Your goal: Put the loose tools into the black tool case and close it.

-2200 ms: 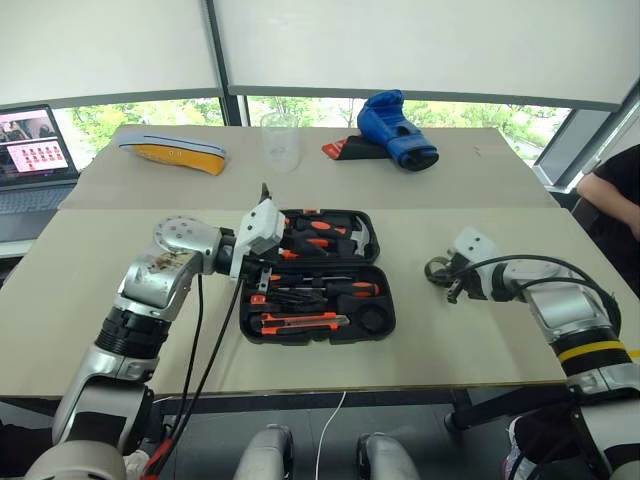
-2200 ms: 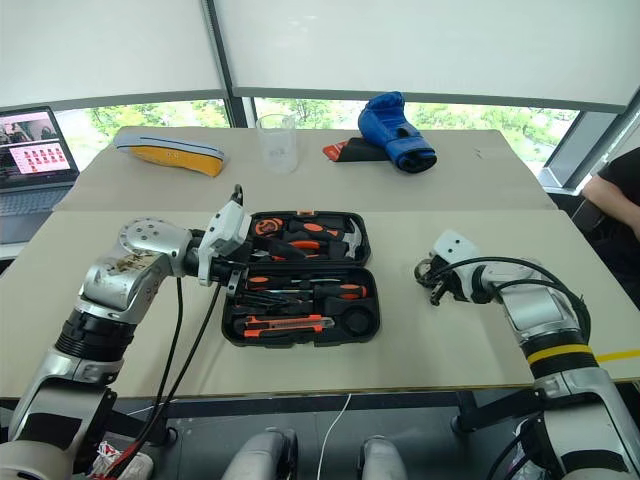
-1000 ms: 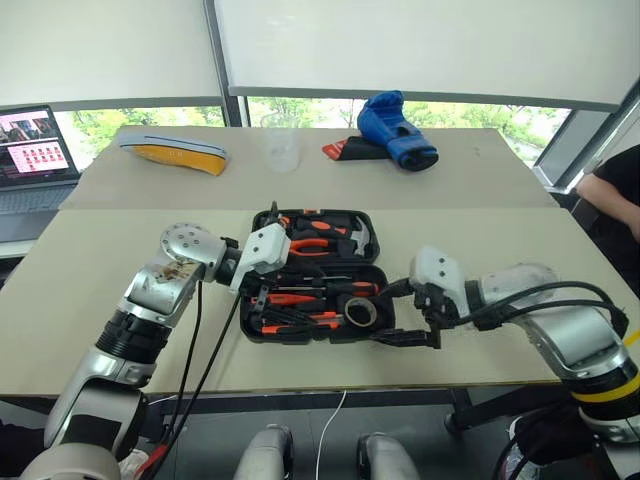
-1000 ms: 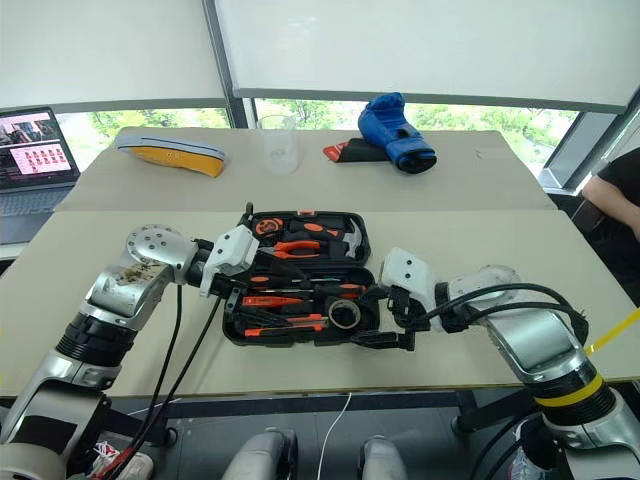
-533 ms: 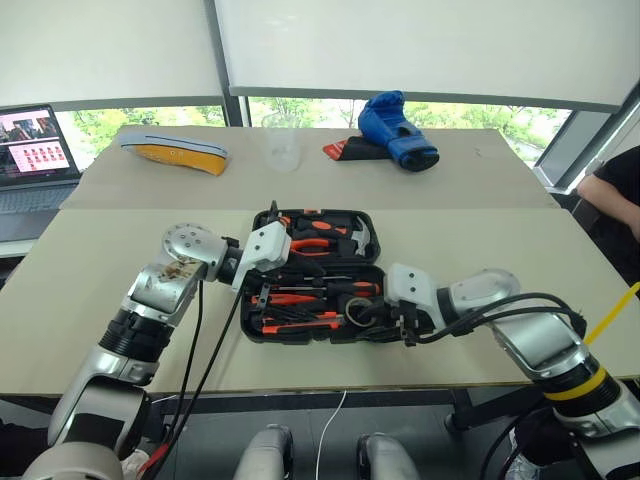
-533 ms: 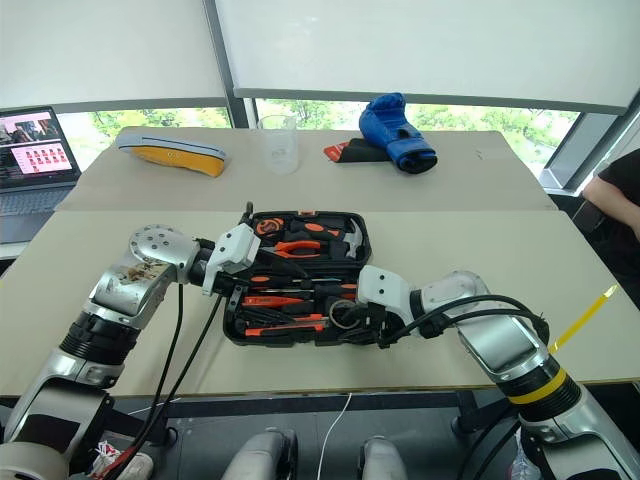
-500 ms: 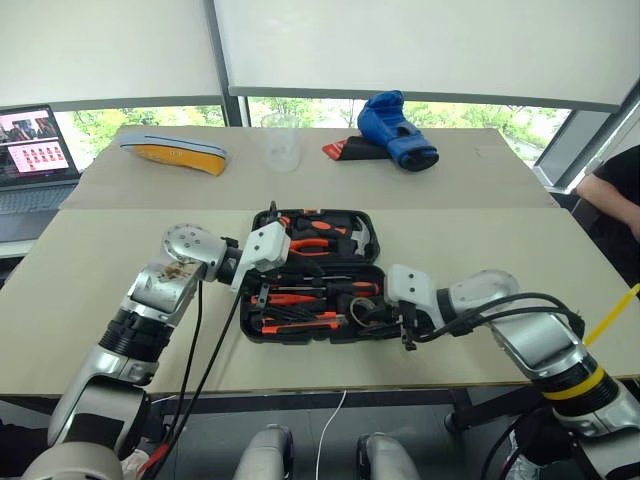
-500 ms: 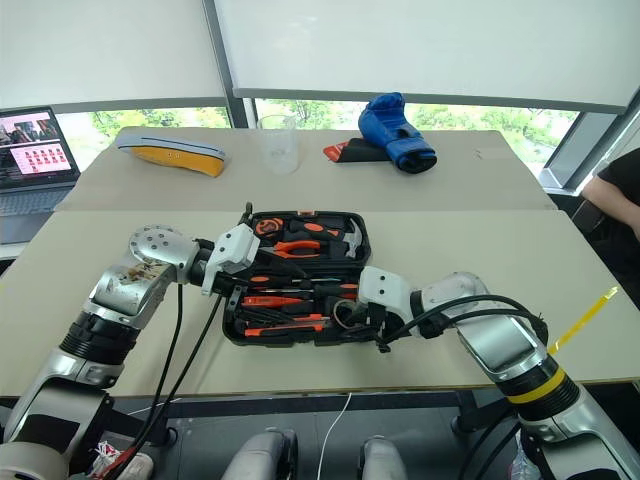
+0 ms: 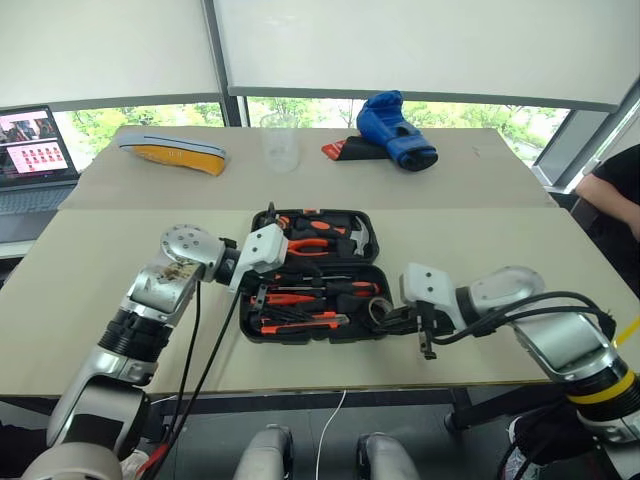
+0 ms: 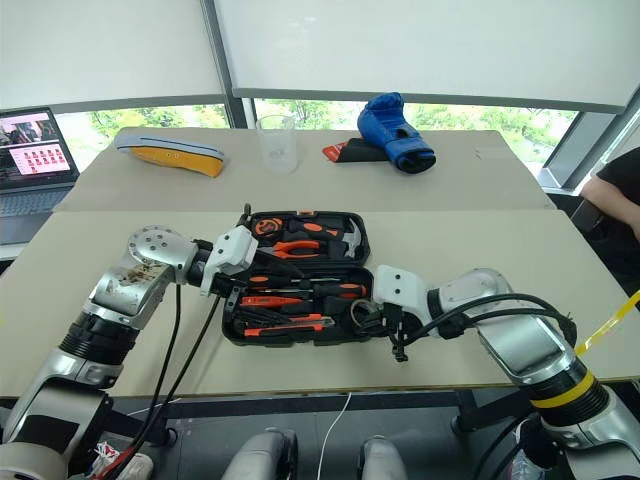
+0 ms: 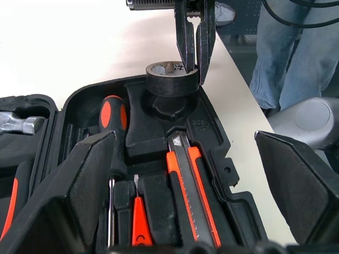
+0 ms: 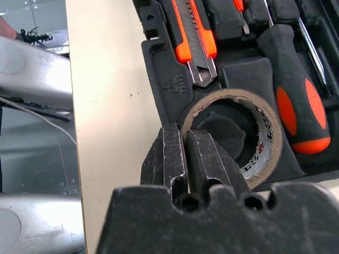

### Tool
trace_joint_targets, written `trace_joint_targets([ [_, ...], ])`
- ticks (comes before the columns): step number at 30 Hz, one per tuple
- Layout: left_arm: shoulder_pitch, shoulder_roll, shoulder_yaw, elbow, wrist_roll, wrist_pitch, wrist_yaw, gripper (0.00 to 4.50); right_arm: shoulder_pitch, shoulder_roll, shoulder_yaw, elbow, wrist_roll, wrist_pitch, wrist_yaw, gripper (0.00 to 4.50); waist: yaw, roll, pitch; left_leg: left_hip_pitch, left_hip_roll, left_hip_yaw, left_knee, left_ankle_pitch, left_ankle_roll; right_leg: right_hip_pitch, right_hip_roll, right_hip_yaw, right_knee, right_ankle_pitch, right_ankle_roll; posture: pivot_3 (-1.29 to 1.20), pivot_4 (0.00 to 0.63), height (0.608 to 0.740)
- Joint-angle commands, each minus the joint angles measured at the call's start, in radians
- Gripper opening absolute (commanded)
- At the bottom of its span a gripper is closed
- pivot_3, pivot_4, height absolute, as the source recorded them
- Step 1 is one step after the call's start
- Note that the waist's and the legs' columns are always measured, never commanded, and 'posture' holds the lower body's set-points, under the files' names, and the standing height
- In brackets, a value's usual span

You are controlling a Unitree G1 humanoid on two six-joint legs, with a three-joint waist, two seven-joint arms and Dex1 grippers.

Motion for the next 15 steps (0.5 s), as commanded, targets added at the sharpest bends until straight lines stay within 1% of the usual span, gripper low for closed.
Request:
trace_joint_targets([
  [1,-0.032,-0.006,0.008,-0.007,0.001,-0.011,-0.002,4.5,-0.007,0.02,-0.014,0.007,-0.009,0.003,-0.023,0.02,0.0,0.0,0.0,0.0,0.0,0.0,0.0,0.0,0.0,0.0,0.0,0.0,0.0,0.0,0.0,0.0,0.15,0.74],
  [3,-0.038,-0.005,0.01,-0.003,0.004,-0.011,-0.006,4.5,-0.007,0.025,-0.009,0.013,-0.013,0.008,-0.027,0.02,0.0,0.0,0.0,0.0,0.0,0.0,0.0,0.0,0.0,0.0,0.0,0.0,0.0,0.0,0.0,0.0,0.15,0.74],
  [5,-0.04,-0.003,0.012,-0.003,0.003,-0.01,-0.008,4.5,-0.005,0.025,-0.008,0.004,-0.004,0.02,-0.023,0.76,0.001,0.0,0.0,0.0,0.0,0.0,0.0,0.0,0.0,0.0,0.0,0.0,0.0,0.0,0.0,0.0,0.15,0.74],
  [6,-0.04,-0.002,0.013,-0.004,0.003,-0.009,-0.008,4.5,-0.004,0.022,-0.009,-0.006,0.004,0.027,-0.018,0.96,0.0,0.0,0.0,0.0,0.0,0.0,0.0,0.0,0.0,0.0,0.0,0.0,0.0,0.0,0.0,0.0,0.15,0.74],
  [9,-0.037,0.003,0.016,-0.007,0.001,-0.006,-0.009,4.5,-0.009,0.016,-0.017,-0.036,0.023,0.041,-0.005,2.08,0.0,0.0,0.0,0.0,0.0,0.0,0.0,0.0,0.0,0.0,0.0,0.0,0.0,0.0,0.0,0.0,0.15,0.74],
  [12,-0.033,0.005,0.019,-0.01,0.001,-0.003,-0.008,4.5,-0.016,0.016,-0.031,-0.057,0.039,0.061,-0.003,3.03,0.0,0.0,0.0,0.0,0.0,0.0,0.0,0.0,0.0,0.0,0.0,0.0,0.0,0.0,0.0,0.0,0.15,0.74],
  [14,-0.026,0.007,0.025,-0.016,0.0,0.007,0.004,4.5,-0.02,0.017,-0.063,-0.073,0.057,0.079,-0.012,3.75,0.0,0.0,0.0,0.0,0.0,0.0,0.0,0.0,0.0,0.0,0.0,0.0,0.0,0.0,0.0,0.0,0.15,0.74],
  [15,-0.018,0.01,0.034,-0.021,-0.003,0.019,0.017,4.5,-0.018,0.018,-0.1,-0.079,0.08,0.095,-0.023,4.04,0.001,0.0,0.0,0.0,0.0,0.0,0.0,0.0,0.0,0.0,0.0,0.0,0.0,0.0,0.0,0.0,0.15,0.74],
])
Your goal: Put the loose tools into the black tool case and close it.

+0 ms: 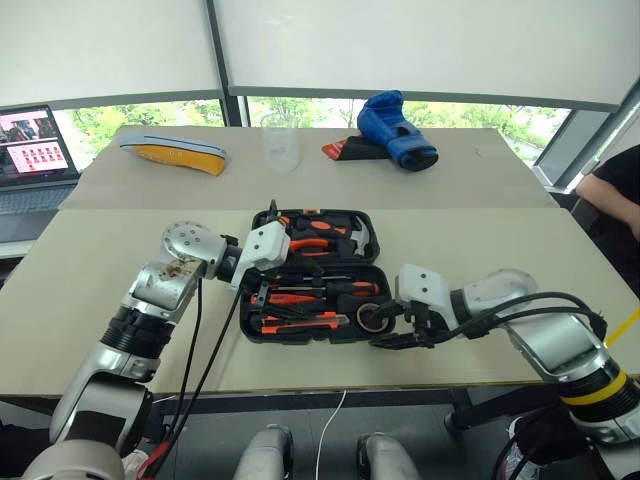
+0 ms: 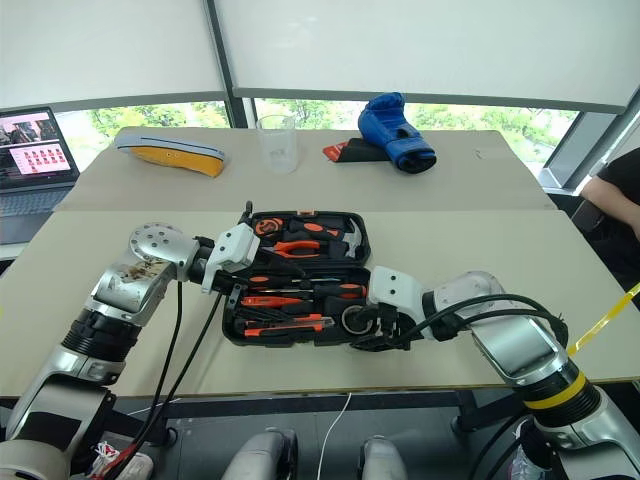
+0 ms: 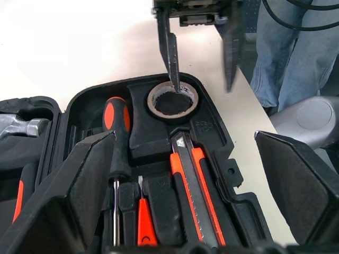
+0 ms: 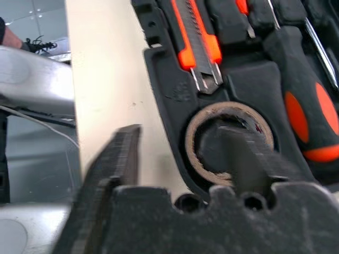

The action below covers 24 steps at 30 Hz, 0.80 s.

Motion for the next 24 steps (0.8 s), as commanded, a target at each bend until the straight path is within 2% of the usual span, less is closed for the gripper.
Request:
trace_joint_targets([
  [1,0.008,0.015,0.045,-0.035,-0.014,0.028,0.039,4.5,-0.015,-0.003,-0.142,-0.05,0.078,0.056,-0.033,4.04,0.0,0.0,0.0,0.0,0.0,0.0,0.0,0.0,0.0,0.0,0.0,0.0,0.0,0.0,0.0,0.0,0.15,0.74],
  [3,0.036,0.025,0.084,-0.043,-0.036,0.074,0.079,4.5,-0.005,0.011,-0.242,-0.037,0.141,0.122,-0.072,4.04,0.0,0.0,0.0,0.0,0.0,0.0,0.0,0.0,0.0,0.0,0.0,0.0,0.0,0.0,0.0,0.0,0.15,0.74],
  [4,0.053,0.031,0.111,-0.047,-0.048,0.102,0.103,4.5,0.004,0.021,-0.293,-0.027,0.167,0.142,-0.095,3.82,0.0,0.0,0.0,0.0,0.0,-0.001,0.0,0.0,0.0,0.0,0.0,0.0,0.0,0.0,0.0,0.0,0.15,0.74],
  [7,0.099,0.047,0.2,-0.028,-0.081,0.169,0.182,3.78,0.043,0.028,-0.4,0.003,0.204,0.172,-0.145,2.88,-0.001,0.0,0.0,0.0,0.0,-0.002,0.0,0.0,0.0,0.0,0.0,0.0,0.0,0.0,0.0,0.0,0.15,0.74],
  [11,0.17,0.082,0.301,0.061,-0.059,0.159,0.292,2.33,0.105,0.04,-0.441,0.132,0.113,0.037,-0.23,1.54,-0.001,0.0,0.0,0.0,0.0,-0.002,0.0,0.0,0.0,0.0,0.0,0.0,0.0,0.0,0.0,0.0,0.15,0.74],
  [15,0.216,0.12,0.32,0.131,-0.004,0.089,0.344,0.9,0.144,0.047,-0.392,0.21,0.052,-0.08,-0.236,0.2,0.0,0.0,0.0,0.0,0.0,0.0,-0.001,0.0,0.0,0.0,-0.001,0.0,0.0,0.0,0.0,0.0,0.15,0.74],
  [16,0.226,0.128,0.318,0.144,0.01,0.069,0.351,0.6,0.142,0.052,-0.372,0.223,0.04,-0.105,-0.23,0.01,0.0,0.0,0.0,0.0,0.0,0.0,-0.001,0.0,0.0,0.0,-0.001,0.0,0.0,0.0,0.0,0.0,0.15,0.74],
  [18,0.243,0.137,0.307,0.167,0.04,0.028,0.365,0.07,0.121,0.07,-0.333,0.255,0.018,-0.146,-0.224,0.0,-0.001,0.0,0.0,0.0,0.0,0.0,-0.001,0.0,0.0,0.0,-0.001,0.0,0.0,0.0,0.0,0.0,0.15,0.74],
  [24,0.236,0.096,0.256,0.16,0.061,0.019,0.371,0.07,-0.019,0.159,-0.207,0.467,-0.105,-0.31,-0.232,0.0,-0.003,0.0,0.0,0.0,0.001,0.0,-0.002,0.0,-0.001,-0.003,-0.002,0.0,0.0,0.0,0.0,0.0,0.15,0.74],
])
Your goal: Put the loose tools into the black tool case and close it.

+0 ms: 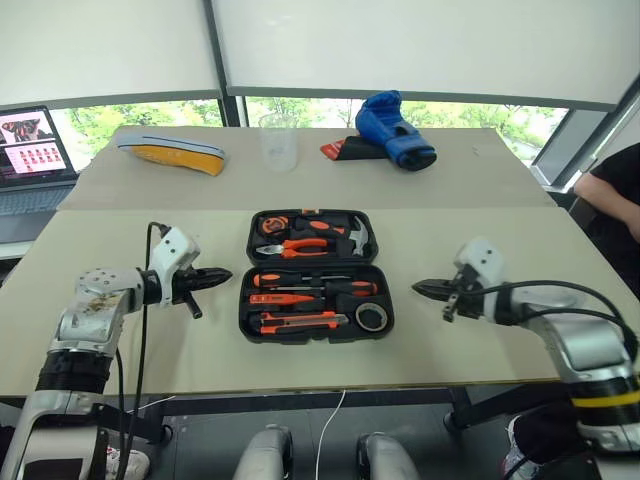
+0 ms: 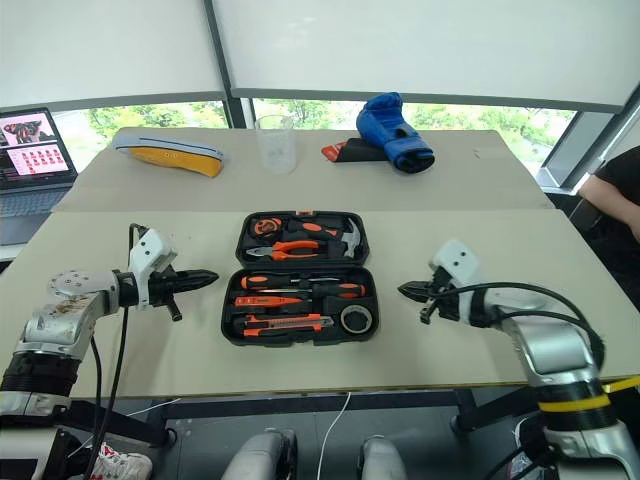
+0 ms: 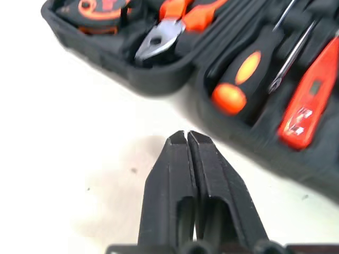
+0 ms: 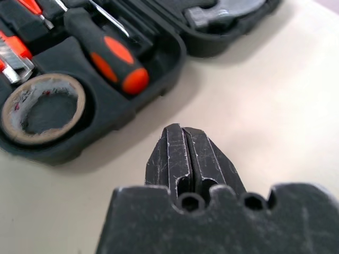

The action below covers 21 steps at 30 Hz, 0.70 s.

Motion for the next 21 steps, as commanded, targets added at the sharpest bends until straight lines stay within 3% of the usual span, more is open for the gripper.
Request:
trace_joint_targets([
  [1,-0.029,-0.024,-0.027,-0.024,0.012,-0.018,0.002,0.07,-0.071,0.02,0.046,0.101,-0.075,-0.121,0.005,0.0,0.003,0.0,0.0,0.0,0.0,0.0,0.0,0.0,0.0,-0.001,0.0,0.0,0.0,0.0,0.0,0.0,0.15,0.74],
  [5,-0.044,-0.047,-0.073,-0.029,0.03,-0.054,-0.029,0.07,-0.088,0.042,0.071,0.143,-0.064,-0.2,0.077,0.0,0.007,0.0,0.0,-0.002,-0.001,0.002,0.0,0.0,0.0,-0.006,0.0,0.0,0.0,0.0,0.0,0.0,0.15,0.74],
  [10,-0.068,-0.081,-0.129,-0.066,0.029,-0.062,-0.101,0.07,-0.005,0.023,0.048,0.005,0.035,-0.197,0.211,0.0,0.015,0.0,0.0,-0.005,-0.001,0.003,0.0,0.001,0.001,-0.004,0.0,0.001,0.0,0.0,0.0,0.0,0.15,0.74],
  [21,-0.019,-0.078,-0.168,-0.181,0.007,0.025,-0.191,0.07,0.141,-0.017,-0.038,-0.103,-0.018,-0.165,0.106,0.0,0.018,0.0,0.0,-0.004,-0.001,0.003,0.0,0.0,0.001,-0.003,0.0,0.001,0.001,0.0,0.001,0.0,0.15,0.74],
])
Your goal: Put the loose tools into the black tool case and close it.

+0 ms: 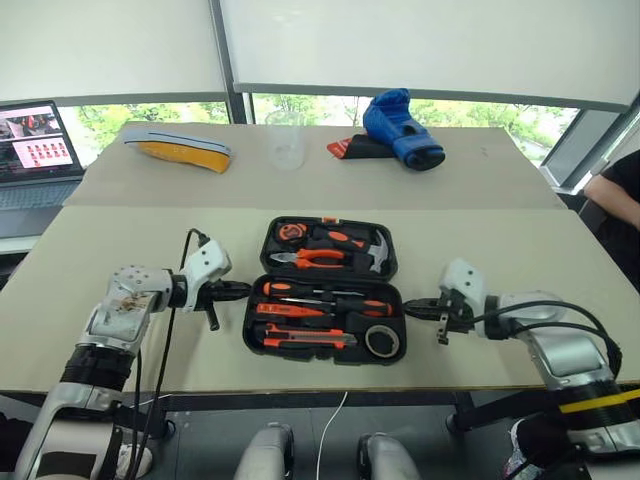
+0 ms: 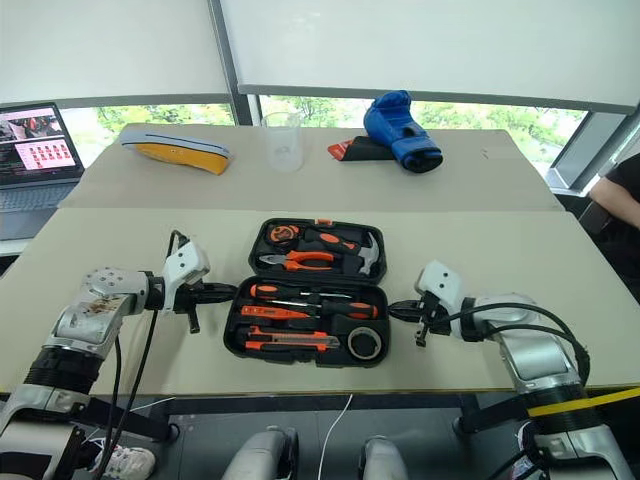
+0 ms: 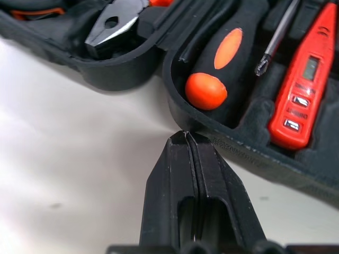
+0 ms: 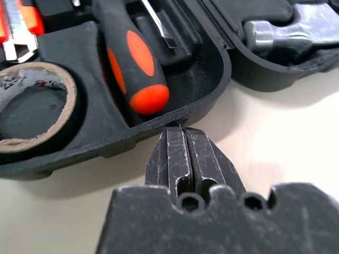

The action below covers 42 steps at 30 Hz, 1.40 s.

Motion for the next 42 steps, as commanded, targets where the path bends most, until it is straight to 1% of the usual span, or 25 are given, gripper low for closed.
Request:
trace_joint_targets([
  [1,0.005,-0.034,-0.042,-0.115,-0.06,0.018,-0.059,0.07,-0.006,0.017,-0.027,-0.078,0.014,-0.018,-0.04,0.0,0.0,0.0,0.0,0.0,0.0,0.0,0.0,0.0,0.0,0.0,0.0,0.0,0.0,0.0,0.0,0.0,0.15,0.74],
  [4,0.007,-0.036,-0.04,-0.121,-0.046,0.017,-0.049,0.07,0.008,0.007,-0.041,-0.09,0.013,-0.009,-0.054,0.0,0.001,0.0,0.0,0.0,0.0,0.0,0.0,0.0,0.0,0.0,0.0,0.0,0.0,0.0,0.0,0.0,0.15,0.74],
  [8,-0.016,-0.029,-0.03,-0.058,-0.009,0.004,-0.019,0.07,0.037,-0.023,-0.058,-0.135,0.012,0.015,-0.052,0.0,0.005,0.0,0.0,0.0,0.0,0.0,0.0,0.0,0.0,0.0,0.0,0.0,0.0,0.0,0.0,0.0,0.15,0.74],
  [9,-0.025,-0.013,-0.018,-0.029,-0.018,0.047,-0.027,0.07,0.046,-0.041,-0.068,-0.143,0.012,0.027,-0.048,0.0,0.007,0.0,0.0,0.0,0.0,0.0,0.0,0.0,0.0,0.0,0.0,0.0,0.0,0.0,0.0,0.0,0.15,0.74],
  [11,-0.03,0.02,0.009,0.05,-0.016,0.066,-0.032,0.47,0.058,-0.07,-0.089,-0.148,0.013,0.04,-0.042,0.0,0.008,0.0,0.0,0.0,0.0,0.0,0.0,0.0,0.0,0.0,0.0,0.0,0.0,0.0,0.0,0.0,0.15,0.74],
  [13,-0.049,0.034,0.035,0.118,-0.023,0.087,-0.017,0.95,0.036,-0.076,-0.117,-0.128,0.021,0.077,-0.067,0.58,0.005,0.0,0.0,0.0,0.0,0.0,0.0,0.0,0.0,-0.001,0.001,0.0,0.0,0.0,0.0,0.0,0.15,0.74],
  [14,-0.066,0.034,0.049,0.142,-0.034,0.113,-0.007,1.37,0.019,-0.075,-0.13,-0.118,0.036,0.111,-0.076,0.85,0.002,0.0,0.0,0.001,0.0,0.0,0.0,0.0,0.0,0.0,0.002,0.0,0.0,0.0,0.0,0.0,0.15,0.74],
  [15,-0.1,0.023,0.072,0.172,-0.053,0.165,0.021,1.75,-0.005,-0.07,-0.144,-0.11,0.057,0.157,-0.086,1.18,0.0,0.0,0.0,0.002,0.0,0.0,0.0,0.0,0.0,0.001,0.002,0.0,0.0,0.0,0.0,0.0,0.15,0.74],
  [16,-0.136,0.009,0.094,0.201,-0.07,0.213,0.052,1.99,-0.03,-0.063,-0.156,-0.102,0.079,0.202,-0.097,1.46,-0.003,-0.001,0.0,0.003,0.001,0.0,0.0,0.0,0.0,0.001,0.002,0.0,0.001,0.0,0.0,0.0,0.15,0.74],
  [18,-0.222,-0.025,0.14,0.264,-0.106,0.326,0.121,2.81,-0.094,-0.035,-0.177,-0.079,0.125,0.311,-0.131,2.21,-0.005,-0.002,0.001,0.003,0.001,0.0,0.0,0.0,0.0,0.001,0.002,0.0,0.002,0.001,-0.001,0.0,0.15,0.74],
  [19,-0.257,-0.039,0.156,0.289,-0.116,0.369,0.145,3.05,-0.124,-0.021,-0.183,-0.066,0.141,0.357,-0.149,2.45,-0.006,-0.003,0.001,0.003,0.001,-0.001,0.0,0.0,0.0,0.0,0.002,0.0,0.002,0.001,-0.001,0.0,0.15,0.74],
  [20,-0.293,-0.056,0.176,0.316,-0.131,0.409,0.168,3.54,-0.16,-0.001,-0.186,-0.044,0.154,0.402,-0.172,2.89,-0.006,-0.003,0.002,0.003,0.001,-0.001,0.0,0.0,0.0,0.001,0.002,-0.001,0.002,0.001,-0.001,0.0,0.15,0.74],
  [22,-0.355,-0.092,0.206,0.349,-0.169,0.488,0.19,4.24,-0.237,0.043,-0.184,0.006,0.172,0.489,-0.218,3.57,-0.007,-0.003,0.002,0.003,0.001,-0.001,0.002,0.0,0.0,0.003,0.002,-0.001,0.002,0.002,0.0,0.0,0.15,0.74],
  [23,-0.372,-0.102,0.214,0.357,-0.18,0.513,0.197,4.5,-0.26,0.055,-0.182,0.021,0.177,0.517,-0.232,3.86,-0.008,-0.003,0.002,0.004,0.001,-0.001,0.002,0.0,0.0,0.004,0.002,-0.001,0.002,0.003,0.0,0.0,0.15,0.74],
  [24,-0.402,-0.122,0.218,0.375,-0.186,0.558,0.221,4.5,-0.295,0.078,-0.176,0.048,0.181,0.545,-0.248,4.22,-0.008,-0.003,0.002,0.004,0.001,-0.001,0.002,0.0,0.0,0.005,0.002,-0.001,0.001,0.003,0.0,0.0,0.15,0.74],
  [25,-0.426,-0.141,0.213,0.388,-0.188,0.592,0.24,4.5,-0.332,0.103,-0.168,0.083,0.182,0.57,-0.269,4.45,-0.01,-0.003,0.002,0.004,0.001,-0.001,0.002,0.0,0.0,0.005,0.001,-0.001,0.001,0.003,0.0,0.0,0.15,0.74],
  [27,-0.459,-0.169,0.202,0.409,-0.187,0.647,0.271,4.5,-0.394,0.141,-0.15,0.15,0.174,0.602,-0.302,4.45,-0.015,-0.003,0.002,0.004,0.0,-0.001,0.002,0.001,0.001,0.005,0.001,0.0,0.0,0.003,0.0,0.0,0.15,0.74],
  [29,-0.475,-0.193,0.196,0.432,-0.172,0.646,0.304,4.5,-0.445,0.168,-0.132,0.229,0.156,0.61,-0.326,4.45,-0.018,-0.003,0.002,0.003,-0.001,0.0,0.002,0.005,0.008,0.005,0.002,0.0,0.0,0.005,0.005,0.0,0.15,0.74],
  [32,-0.482,-0.218,0.189,0.463,-0.157,0.626,0.335,4.5,-0.525,0.218,-0.142,0.381,0.131,0.581,-0.392,4.45,-0.021,-0.003,0.002,0.003,0.0,0.0,0.001,0.005,0.009,0.005,0.003,0.0,0.0,0.005,0.006,0.0,0.15,0.74],
  [34,-0.476,-0.218,0.176,0.478,-0.146,0.603,0.334,4.5,-0.558,0.234,-0.146,0.449,0.124,0.562,-0.406,4.45,-0.021,-0.003,0.002,0.003,0.0,0.0,0.001,0.005,0.009,0.005,0.003,0.0,0.001,0.005,0.006,0.0,0.15,0.74],
  [36,-0.47,-0.218,0.17,0.483,-0.144,0.591,0.334,3.96,-0.576,0.242,-0.14,0.493,0.116,0.544,-0.408,3.93,-0.021,-0.003,0.002,0.003,0.0,0.0,0.0,0.005,0.009,0.005,0.003,0.0,0.001,0.005,0.006,0.0,0.15,0.74],
  [37,-0.468,-0.218,0.168,0.484,-0.143,0.587,0.333,3.85,-0.581,0.243,-0.138,0.506,0.113,0.537,-0.408,3.79,-0.021,-0.003,0.002,0.003,0.0,0.0,0.001,0.005,0.009,0.005,0.003,0.0,0.0,0.005,0.006,0.0,0.15,0.74],
  [38,-0.465,-0.218,0.165,0.482,-0.142,0.584,0.33,3.35,-0.583,0.246,-0.132,0.517,0.109,0.528,-0.408,3.36,-0.021,-0.003,0.002,0.003,-0.001,0.0,0.001,0.005,0.009,0.005,0.003,0.001,0.0,0.005,0.006,0.0,0.15,0.74],
  [39,-0.462,-0.218,0.163,0.481,-0.142,0.582,0.328,3.05,-0.584,0.249,-0.13,0.528,0.105,0.521,-0.41,3.05,-0.021,-0.003,0.002,0.003,-0.001,0.0,0.001,0.005,0.009,0.005,0.003,0.001,0.0,0.005,0.006,0.0,0.15,0.74],
  [42,-0.455,-0.22,0.165,0.472,-0.147,0.587,0.324,1.88,-0.589,0.26,-0.131,0.551,0.101,0.507,-0.414,2.02,-0.022,-0.003,0.002,0.003,-0.001,0.0,0.0,0.004,0.007,0.004,0.003,0.001,0.0,0.005,0.006,0.0,0.15,0.74],
])
